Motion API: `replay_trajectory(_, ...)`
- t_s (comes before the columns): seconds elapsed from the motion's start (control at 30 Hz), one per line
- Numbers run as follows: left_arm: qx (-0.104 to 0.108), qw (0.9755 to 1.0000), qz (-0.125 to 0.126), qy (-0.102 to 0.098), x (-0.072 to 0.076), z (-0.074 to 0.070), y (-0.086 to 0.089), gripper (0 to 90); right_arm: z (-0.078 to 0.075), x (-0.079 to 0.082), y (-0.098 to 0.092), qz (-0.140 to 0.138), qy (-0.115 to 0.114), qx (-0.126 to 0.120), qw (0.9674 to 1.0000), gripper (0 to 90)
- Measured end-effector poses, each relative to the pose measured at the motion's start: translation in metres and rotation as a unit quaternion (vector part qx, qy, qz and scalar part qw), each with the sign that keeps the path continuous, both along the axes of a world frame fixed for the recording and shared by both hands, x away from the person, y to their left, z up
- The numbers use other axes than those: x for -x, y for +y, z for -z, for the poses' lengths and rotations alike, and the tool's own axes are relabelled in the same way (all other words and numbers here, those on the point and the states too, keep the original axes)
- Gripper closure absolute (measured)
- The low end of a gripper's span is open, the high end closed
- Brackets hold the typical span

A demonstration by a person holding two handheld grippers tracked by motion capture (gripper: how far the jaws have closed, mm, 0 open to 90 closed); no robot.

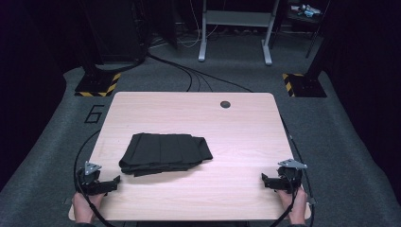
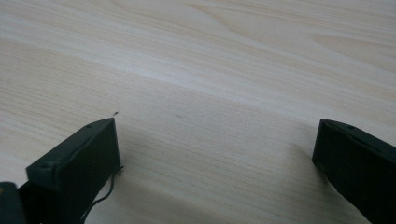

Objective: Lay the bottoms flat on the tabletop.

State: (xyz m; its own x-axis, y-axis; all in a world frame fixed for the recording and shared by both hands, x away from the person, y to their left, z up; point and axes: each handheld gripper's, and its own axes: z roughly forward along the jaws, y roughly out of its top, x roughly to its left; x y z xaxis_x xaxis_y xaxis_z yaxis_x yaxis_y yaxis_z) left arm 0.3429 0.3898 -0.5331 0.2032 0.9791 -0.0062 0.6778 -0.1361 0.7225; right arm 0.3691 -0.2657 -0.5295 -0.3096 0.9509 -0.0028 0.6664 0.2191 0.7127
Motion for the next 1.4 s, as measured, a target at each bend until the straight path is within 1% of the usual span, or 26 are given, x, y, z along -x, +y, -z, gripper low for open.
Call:
replay_trajectory(0.27,0.001,1.0000,-0.001,-0.003,0.001,0.000,0.000,0.0,0.000,-0.001,0.001,-0.011,0.005,-0.001,0.9999,0.0)
replay_trajectory(0.3,-0.002,1.0000,0.004,-0.001,0.001,0.000,0.000,0.0,0.000,-0.001,0.001,-0.011,0.004,-0.001,0.9999,0.0)
replay_trajectory(0.4,0.002,1.0000,0.006,0.002,0.001,-0.001,0.001,0.0,0.000,-0.002,0.001,-0.013,0.003,0.000,0.9999,0.0)
replay_trajectory(0.43,0.002,1.0000,0.006,-0.006,0.001,-0.001,0.001,0.0,0.000,-0.002,0.001,-0.014,0.002,0.001,0.9999,0.0)
replay_trajectory(0.5,-0.003,0.9999,0.011,0.003,0.003,-0.003,0.003,0.0,0.000,-0.002,0.001,-0.013,0.003,0.001,0.9999,0.0)
replay_trajectory(0.53,0.002,1.0000,0.008,0.000,0.003,-0.004,0.002,0.0,0.000,-0.002,0.002,-0.009,0.003,-0.002,1.0000,0.0)
replay_trajectory(0.6,0.009,0.9999,0.011,-0.009,0.006,-0.008,0.003,0.0,0.000,-0.003,0.002,-0.009,0.003,-0.002,0.9999,0.0)
replay_trajectory(0.67,0.009,0.9998,0.012,-0.011,0.007,-0.011,0.003,0.0,-0.001,-0.002,0.002,-0.008,0.004,-0.003,1.0000,0.0)
replay_trajectory(0.7,0.011,0.9997,0.014,-0.018,0.008,-0.016,0.003,0.0,-0.001,-0.002,0.002,-0.008,0.004,-0.003,1.0000,0.0)
replay_trajectory(0.77,0.015,0.9994,0.020,-0.022,0.009,-0.025,0.003,0.0,-0.001,-0.002,0.002,-0.008,0.004,-0.003,1.0000,0.0)
replay_trajectory(0.8,0.018,0.9992,0.023,-0.029,0.009,-0.029,0.002,0.0,0.000,-0.002,0.003,-0.008,0.004,-0.003,1.0000,0.0)
replay_trajectory(0.83,0.019,0.9988,0.031,-0.034,0.008,-0.037,0.000,0.0,0.000,-0.002,0.003,-0.008,0.004,-0.003,1.0000,0.0)
replay_trajectory(0.87,0.019,0.9983,0.032,-0.044,0.007,-0.041,-0.003,0.0,0.000,-0.002,0.003,-0.007,0.004,-0.003,1.0000,0.0)
replay_trajectory(0.9,0.013,0.9983,0.039,-0.042,0.005,-0.046,-0.005,0.0,0.000,-0.002,0.003,-0.007,0.004,-0.003,1.0000,0.0)
replay_trajectory(0.93,0.008,0.9979,0.043,-0.047,0.003,-0.050,-0.008,0.0,0.000,-0.002,0.003,-0.007,0.004,-0.003,1.0000,0.0)
replay_trajectory(0.97,0.008,0.9977,0.050,-0.046,0.001,-0.055,-0.011,0.0,0.000,-0.002,0.002,-0.008,0.004,-0.003,1.0000,0.0)
replay_trajectory(1.0,0.008,0.9977,0.050,-0.046,0.001,-0.055,-0.011,0.0,0.000,-0.002,0.002,-0.008,0.004,-0.003,1.0000,0.0)
replay_trajectory(1.03,0.007,0.9968,0.061,-0.050,-0.006,-0.061,-0.017,0.0,0.000,-0.003,0.002,-0.009,0.003,-0.002,1.0000,0.0)
replay_trajectory(1.07,0.003,0.9961,0.069,-0.055,-0.011,-0.064,-0.022,0.0,0.000,-0.003,0.002,-0.009,0.003,-0.003,1.0000,0.0)
replay_trajectory(1.17,0.008,0.9948,0.085,-0.057,-0.021,-0.071,-0.031,0.0,0.000,-0.002,0.002,-0.009,0.002,-0.002,1.0000,0.0)
replay_trajectory(1.2,0.008,0.9948,0.085,-0.057,-0.021,-0.071,-0.031,0.0,0.000,-0.002,0.003,-0.007,0.003,-0.003,1.0000,0.0)
replay_trajectory(1.23,0.010,0.9938,0.093,-0.060,-0.030,-0.073,-0.037,0.1,0.000,-0.003,0.003,-0.007,0.004,-0.003,1.0000,0.0)
replay_trajectory(1.27,0.011,0.9933,0.098,-0.059,-0.034,-0.074,-0.041,0.2,0.000,-0.003,0.003,-0.007,0.004,-0.003,1.0000,0.0)
replay_trajectory(1.3,0.011,0.9933,0.098,-0.059,-0.034,-0.074,-0.041,0.5,0.000,-0.003,0.003,-0.007,0.004,-0.003,1.0000,0.0)
replay_trajectory(1.33,0.011,0.9927,0.109,-0.051,-0.044,-0.074,-0.047,0.6,0.000,-0.003,0.003,-0.007,0.004,-0.003,1.0000,0.0)
replay_trajectory(1.4,0.008,0.9923,0.117,-0.041,-0.052,-0.070,-0.053,1.0,0.000,-0.003,0.003,-0.007,0.004,-0.003,1.0000,0.0)
